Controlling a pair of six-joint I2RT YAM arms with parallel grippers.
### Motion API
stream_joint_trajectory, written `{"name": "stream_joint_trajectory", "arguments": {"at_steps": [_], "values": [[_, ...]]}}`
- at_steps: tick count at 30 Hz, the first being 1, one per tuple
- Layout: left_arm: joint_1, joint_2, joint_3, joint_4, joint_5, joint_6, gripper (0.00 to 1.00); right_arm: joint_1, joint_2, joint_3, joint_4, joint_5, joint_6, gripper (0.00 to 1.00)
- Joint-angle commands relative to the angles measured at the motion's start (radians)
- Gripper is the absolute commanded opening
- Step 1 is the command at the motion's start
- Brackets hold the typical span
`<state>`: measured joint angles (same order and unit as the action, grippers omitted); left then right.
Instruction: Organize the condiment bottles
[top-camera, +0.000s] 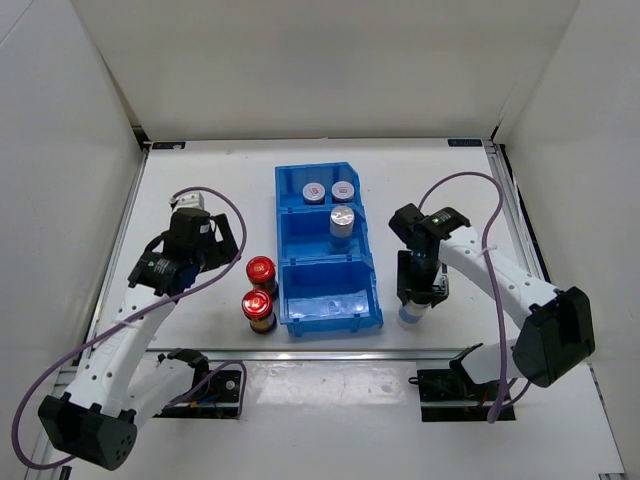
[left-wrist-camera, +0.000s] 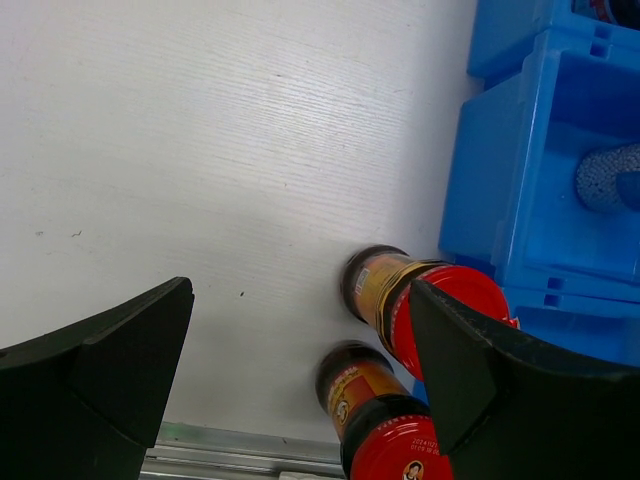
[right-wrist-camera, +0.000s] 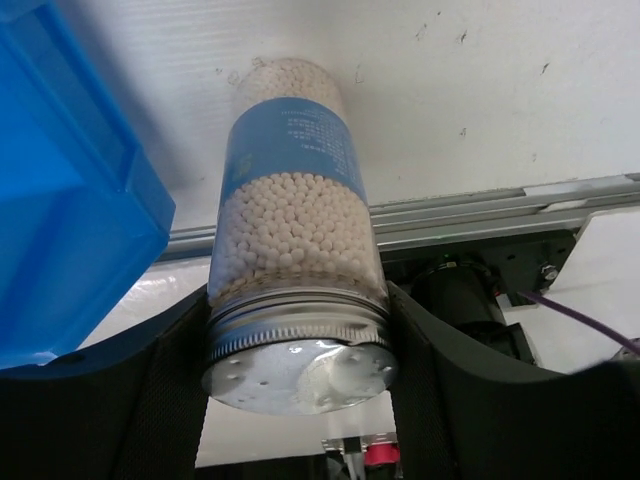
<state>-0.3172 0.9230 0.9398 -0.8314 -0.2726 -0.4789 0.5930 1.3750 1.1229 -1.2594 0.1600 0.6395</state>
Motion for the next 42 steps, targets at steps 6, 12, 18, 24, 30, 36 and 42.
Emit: {"name": "stream_joint_trajectory", "arguments": {"at_steps": [6,12,18,24,30,36,42], "values": [[-0.002,-0.049,-0.009,-0.005,-0.023,0.019,1.00,-0.028,0.012,0.335,-0.075,0.101,-0.067,0.07],[-0.002,-0.049,-0.018,-0.005,-0.023,0.019,1.00,-0.028,0.214,0.861,-0.169,0.274,-0.214,0.00],[-0.002,-0.049,-0.009,-0.005,-0.053,0.029,1.00,0.056,0.393,1.203,-0.097,0.132,-0.380,0.00],[-0.002,-0.049,-0.018,-0.005,-0.062,0.029,1.00,0.224,0.553,1.327,-0.063,0.001,-0.503,0.00],[-0.002,-0.049,-0.018,-0.005,-0.043,0.029,1.00,0.286,0.668,1.301,-0.040,-0.040,-0.577,0.00],[-0.002,-0.039,-0.018,-0.005,-0.025,0.029,1.00,0.266,0.809,1.316,-0.006,-0.109,-0.577,0.00],[-0.002,-0.021,-0.018,-0.005,0.016,0.020,1.00,0.202,0.898,1.328,0.017,-0.152,-0.525,0.17]]}}
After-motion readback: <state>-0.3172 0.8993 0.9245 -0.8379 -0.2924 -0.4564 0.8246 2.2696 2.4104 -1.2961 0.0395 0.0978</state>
